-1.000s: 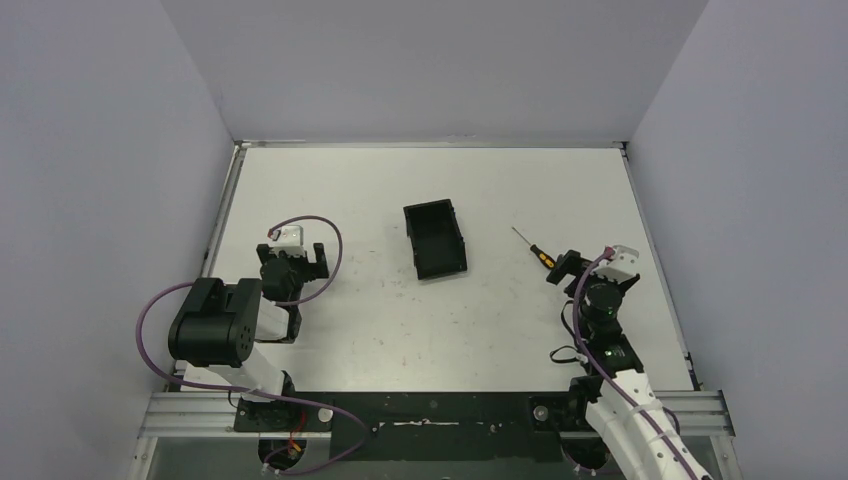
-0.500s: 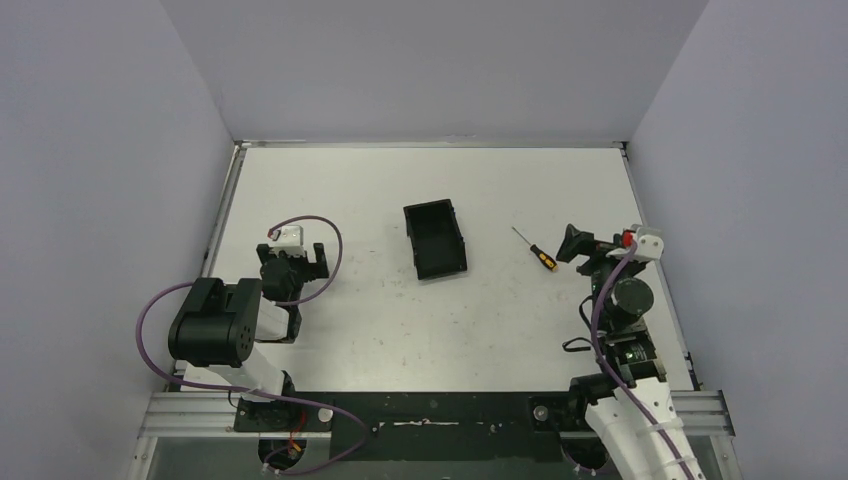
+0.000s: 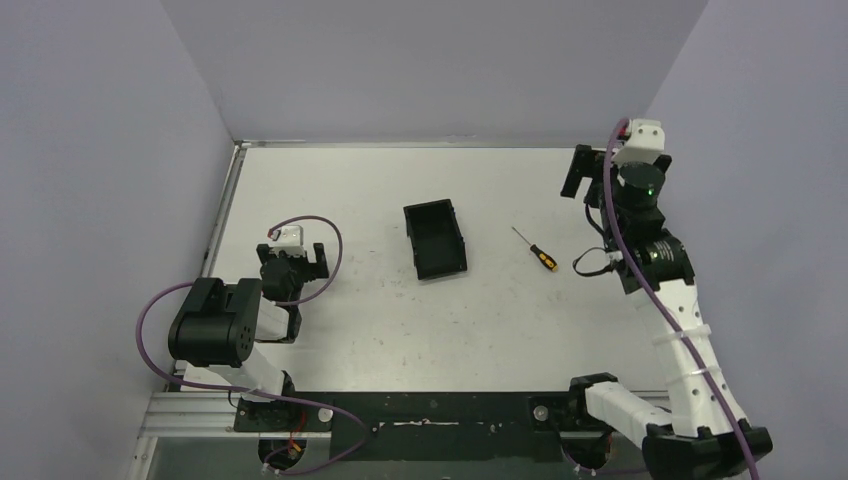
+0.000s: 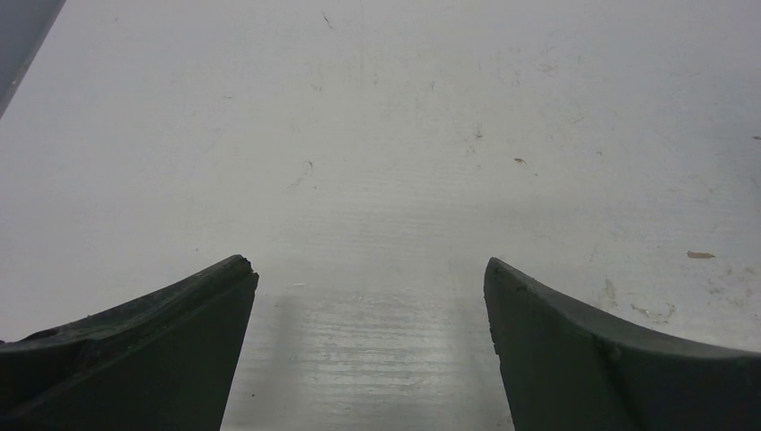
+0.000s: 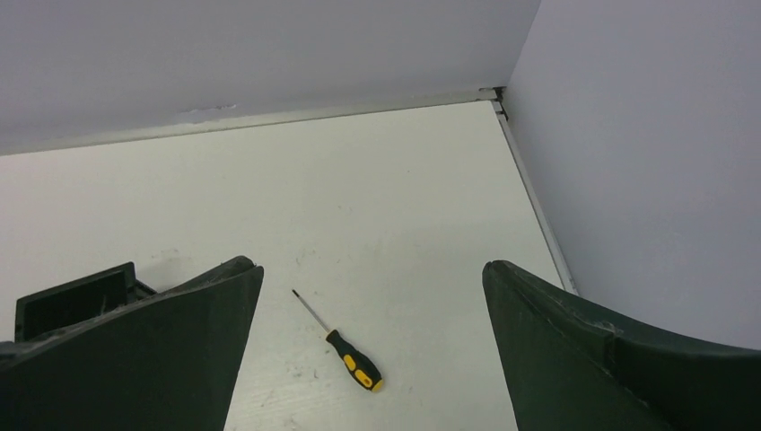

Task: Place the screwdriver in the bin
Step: Pick up the screwdriver from the center of the board, then place the screwdriver in the bin, then reset both arms

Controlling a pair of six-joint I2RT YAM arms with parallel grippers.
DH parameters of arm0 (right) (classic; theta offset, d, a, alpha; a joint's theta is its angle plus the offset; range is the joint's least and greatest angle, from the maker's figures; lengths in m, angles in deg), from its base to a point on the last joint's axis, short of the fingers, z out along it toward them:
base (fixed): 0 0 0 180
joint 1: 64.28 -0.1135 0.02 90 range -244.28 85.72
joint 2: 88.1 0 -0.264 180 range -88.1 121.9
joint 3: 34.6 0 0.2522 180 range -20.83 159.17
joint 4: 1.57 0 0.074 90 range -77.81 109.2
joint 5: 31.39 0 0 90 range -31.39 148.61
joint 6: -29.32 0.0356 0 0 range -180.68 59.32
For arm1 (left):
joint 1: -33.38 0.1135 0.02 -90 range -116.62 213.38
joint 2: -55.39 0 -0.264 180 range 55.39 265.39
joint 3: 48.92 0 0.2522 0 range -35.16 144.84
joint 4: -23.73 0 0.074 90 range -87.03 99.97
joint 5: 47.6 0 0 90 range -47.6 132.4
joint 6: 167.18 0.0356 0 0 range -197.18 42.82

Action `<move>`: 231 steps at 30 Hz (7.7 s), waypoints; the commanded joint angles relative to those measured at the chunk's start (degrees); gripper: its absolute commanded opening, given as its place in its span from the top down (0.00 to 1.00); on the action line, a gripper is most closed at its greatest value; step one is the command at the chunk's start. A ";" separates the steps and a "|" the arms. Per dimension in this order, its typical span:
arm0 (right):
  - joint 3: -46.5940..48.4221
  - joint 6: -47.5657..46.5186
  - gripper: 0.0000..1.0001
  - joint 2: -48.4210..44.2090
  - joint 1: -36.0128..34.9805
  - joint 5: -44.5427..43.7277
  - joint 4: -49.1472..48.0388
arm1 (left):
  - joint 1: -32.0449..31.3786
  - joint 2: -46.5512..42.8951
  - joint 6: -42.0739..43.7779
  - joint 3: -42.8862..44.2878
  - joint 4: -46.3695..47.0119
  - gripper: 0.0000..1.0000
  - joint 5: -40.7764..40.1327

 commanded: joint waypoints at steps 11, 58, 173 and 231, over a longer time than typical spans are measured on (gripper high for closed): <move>19.72 -6.73 0.00 29.87 7.76 21.06 25.35 | -0.24 -0.29 -0.05 1.33 3.38 0.03 -0.36; 17.08 -8.27 1.00 46.30 1.03 15.24 31.82 | -0.24 -0.24 -0.04 1.33 3.43 0.03 -0.42; 13.77 -4.65 0.00 33.40 -27.33 3.90 2.45 | -0.24 -0.31 -0.02 1.32 3.43 0.03 -0.38; -66.02 5.01 0.00 -3.04 3.91 -14.78 -74.93 | -0.24 -0.23 -0.07 1.33 3.38 0.03 -0.35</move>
